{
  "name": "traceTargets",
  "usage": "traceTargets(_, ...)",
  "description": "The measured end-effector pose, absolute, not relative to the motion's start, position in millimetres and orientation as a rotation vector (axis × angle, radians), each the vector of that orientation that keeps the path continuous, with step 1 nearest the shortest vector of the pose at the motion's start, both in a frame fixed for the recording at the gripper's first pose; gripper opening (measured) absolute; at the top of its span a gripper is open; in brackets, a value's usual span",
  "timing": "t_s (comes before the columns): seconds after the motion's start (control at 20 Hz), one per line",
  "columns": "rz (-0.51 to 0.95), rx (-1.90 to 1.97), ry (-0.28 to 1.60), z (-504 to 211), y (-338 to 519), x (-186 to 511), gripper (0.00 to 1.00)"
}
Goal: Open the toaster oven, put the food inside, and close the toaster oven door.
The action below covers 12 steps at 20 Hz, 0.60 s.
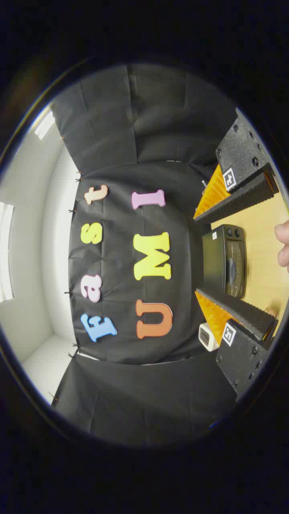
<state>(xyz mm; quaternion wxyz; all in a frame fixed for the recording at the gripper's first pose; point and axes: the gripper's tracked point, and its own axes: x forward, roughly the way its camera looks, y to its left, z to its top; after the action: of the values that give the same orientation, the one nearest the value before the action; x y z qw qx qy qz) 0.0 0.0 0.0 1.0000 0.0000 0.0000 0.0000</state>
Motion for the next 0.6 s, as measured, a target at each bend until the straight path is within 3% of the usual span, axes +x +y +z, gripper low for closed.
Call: traceTargets(0.6,-0.016,0.017,0.002,0.1,-4.9,1.1,1.00)
